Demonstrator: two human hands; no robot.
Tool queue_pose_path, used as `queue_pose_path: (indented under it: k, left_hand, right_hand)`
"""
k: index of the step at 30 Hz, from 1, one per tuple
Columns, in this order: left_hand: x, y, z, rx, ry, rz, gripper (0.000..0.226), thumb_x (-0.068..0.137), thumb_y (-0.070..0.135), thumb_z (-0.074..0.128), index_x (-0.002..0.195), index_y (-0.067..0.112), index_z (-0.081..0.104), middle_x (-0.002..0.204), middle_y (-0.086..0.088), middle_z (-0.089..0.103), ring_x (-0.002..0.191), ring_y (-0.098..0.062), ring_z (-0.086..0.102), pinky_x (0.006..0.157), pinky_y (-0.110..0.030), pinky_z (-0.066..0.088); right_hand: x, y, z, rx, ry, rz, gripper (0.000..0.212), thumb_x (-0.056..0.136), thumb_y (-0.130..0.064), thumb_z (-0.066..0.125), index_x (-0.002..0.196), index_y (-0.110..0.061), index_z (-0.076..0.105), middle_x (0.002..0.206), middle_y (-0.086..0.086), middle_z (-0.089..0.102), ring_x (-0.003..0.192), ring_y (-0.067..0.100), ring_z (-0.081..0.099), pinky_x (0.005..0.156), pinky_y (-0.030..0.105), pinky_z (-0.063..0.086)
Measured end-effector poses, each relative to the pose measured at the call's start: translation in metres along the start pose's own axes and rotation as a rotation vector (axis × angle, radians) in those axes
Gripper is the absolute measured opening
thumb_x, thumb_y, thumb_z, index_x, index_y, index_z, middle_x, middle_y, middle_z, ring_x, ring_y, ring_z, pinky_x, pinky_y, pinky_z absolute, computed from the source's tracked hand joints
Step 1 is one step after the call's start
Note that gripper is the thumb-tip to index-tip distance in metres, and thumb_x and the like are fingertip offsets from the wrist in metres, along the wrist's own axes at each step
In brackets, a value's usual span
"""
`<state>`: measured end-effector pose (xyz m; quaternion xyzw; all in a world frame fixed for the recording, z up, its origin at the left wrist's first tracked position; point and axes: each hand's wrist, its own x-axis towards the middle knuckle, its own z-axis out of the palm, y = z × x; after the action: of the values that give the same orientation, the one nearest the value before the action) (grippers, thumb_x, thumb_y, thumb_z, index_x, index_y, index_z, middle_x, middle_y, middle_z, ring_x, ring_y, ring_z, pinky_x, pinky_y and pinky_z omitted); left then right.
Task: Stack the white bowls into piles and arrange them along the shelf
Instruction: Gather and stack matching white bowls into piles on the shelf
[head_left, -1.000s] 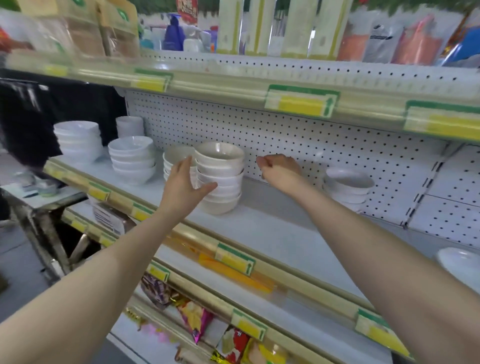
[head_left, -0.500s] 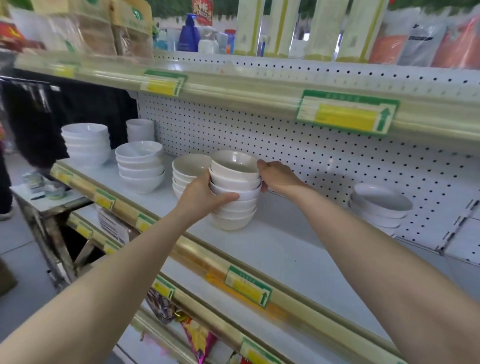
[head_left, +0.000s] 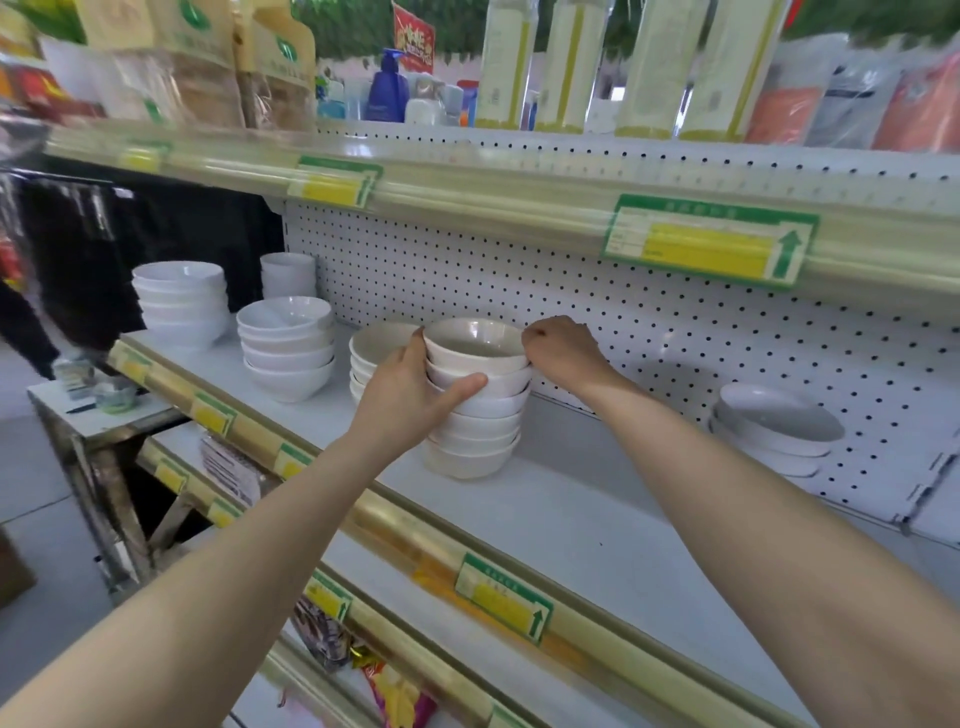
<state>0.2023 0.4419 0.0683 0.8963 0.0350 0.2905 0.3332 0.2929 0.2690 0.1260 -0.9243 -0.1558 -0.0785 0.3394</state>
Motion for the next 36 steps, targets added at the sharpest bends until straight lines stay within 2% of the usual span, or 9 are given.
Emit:
queue_pose_path:
  k: [5, 13, 17, 19, 21, 25, 28, 32, 36]
  left_hand:
    - [0.000, -0.001, -0.001, -0.007, 0.014, 0.042, 0.062, 0.084, 0.062, 0.059, 0.121, 0.012, 0.055, 0.112, -0.007, 0.058, 0.107, -0.024, 0.056, 0.080, -0.027, 0.037]
    - [0.007, -0.012, -0.003, -0.046, -0.004, 0.079, 0.063, 0.080, 0.065, 0.059, 0.110, 0.009, 0.056, 0.107, -0.008, 0.057, 0.106, -0.026, 0.057, 0.088, -0.034, 0.044]
    - [-0.005, -0.028, 0.001, -0.144, 0.069, 0.147, 0.079, 0.080, 0.060, 0.066, 0.139, 0.011, 0.045, 0.131, -0.006, 0.049, 0.121, -0.023, 0.051, 0.102, -0.038, 0.044]
    - [-0.016, -0.040, 0.006, -0.171, 0.128, 0.146, 0.077, 0.077, 0.062, 0.068, 0.137, 0.019, 0.046, 0.126, 0.001, 0.048, 0.116, -0.020, 0.052, 0.097, -0.040, 0.049]
    - [-0.025, -0.050, 0.014, -0.148, 0.089, 0.110, 0.076, 0.075, 0.061, 0.070, 0.135, 0.021, 0.047, 0.122, 0.002, 0.050, 0.112, -0.020, 0.053, 0.093, -0.040, 0.050]
    - [-0.033, -0.058, 0.024, -0.117, -0.029, 0.065, 0.077, 0.073, 0.059, 0.072, 0.136, 0.023, 0.047, 0.127, -0.001, 0.055, 0.114, -0.021, 0.055, 0.096, -0.041, 0.049]
    - [-0.031, -0.058, 0.026, -0.131, -0.067, 0.053, 0.077, 0.071, 0.063, 0.071, 0.135, 0.026, 0.049, 0.128, 0.004, 0.059, 0.114, -0.018, 0.056, 0.093, -0.035, 0.049]
    - [-0.026, -0.051, 0.025, -0.164, -0.097, 0.026, 0.069, 0.069, 0.061, 0.075, 0.125, 0.025, 0.056, 0.119, 0.008, 0.066, 0.108, -0.016, 0.059, 0.081, -0.028, 0.044]
    - [-0.028, -0.050, 0.027, -0.182, -0.081, 0.018, 0.068, 0.070, 0.058, 0.076, 0.124, 0.023, 0.057, 0.118, 0.007, 0.067, 0.105, -0.016, 0.060, 0.080, -0.027, 0.045]
  right_hand:
    - [0.000, -0.009, -0.005, 0.009, 0.063, 0.019, 0.027, 0.086, -0.015, 0.042, 0.060, -0.011, 0.043, 0.073, 0.011, 0.061, 0.063, 0.024, 0.050, 0.057, 0.028, 0.035]
    - [-0.003, -0.011, 0.002, 0.036, 0.106, 0.063, 0.032, 0.089, -0.014, 0.040, 0.057, -0.014, 0.036, 0.069, 0.008, 0.055, 0.062, 0.022, 0.043, 0.053, 0.028, 0.028]
    - [-0.013, -0.007, 0.004, 0.025, 0.162, 0.140, 0.046, 0.100, -0.035, 0.028, 0.069, -0.010, 0.050, 0.077, 0.008, 0.059, 0.072, 0.024, 0.050, 0.066, 0.032, 0.038]
    - [-0.016, -0.001, 0.006, -0.006, 0.153, 0.218, 0.052, 0.100, -0.040, 0.023, 0.089, -0.009, 0.063, 0.090, 0.011, 0.068, 0.081, 0.025, 0.058, 0.074, 0.033, 0.045]
    - [-0.022, 0.006, 0.010, -0.002, 0.077, 0.290, 0.049, 0.100, -0.039, 0.024, 0.100, -0.017, 0.069, 0.089, 0.007, 0.072, 0.080, 0.020, 0.058, 0.074, 0.031, 0.044]
    - [-0.038, 0.017, 0.021, 0.102, -0.125, 0.375, 0.041, 0.099, -0.045, 0.028, 0.105, -0.029, 0.065, 0.085, -0.001, 0.077, 0.102, 0.018, 0.058, 0.086, 0.033, 0.041]
    - [-0.042, 0.021, 0.024, 0.201, -0.156, 0.386, 0.037, 0.097, -0.048, 0.032, 0.109, -0.030, 0.061, 0.085, 0.000, 0.077, 0.109, 0.019, 0.058, 0.099, 0.038, 0.043]
    - [-0.041, 0.020, 0.024, 0.239, -0.167, 0.381, 0.036, 0.096, -0.044, 0.036, 0.113, -0.026, 0.061, 0.087, 0.002, 0.078, 0.110, 0.019, 0.058, 0.093, 0.036, 0.043]
    - [-0.038, 0.020, 0.029, 0.227, -0.136, 0.381, 0.041, 0.095, -0.042, 0.035, 0.123, -0.021, 0.057, 0.085, 0.001, 0.077, 0.111, 0.020, 0.056, 0.097, 0.037, 0.043]
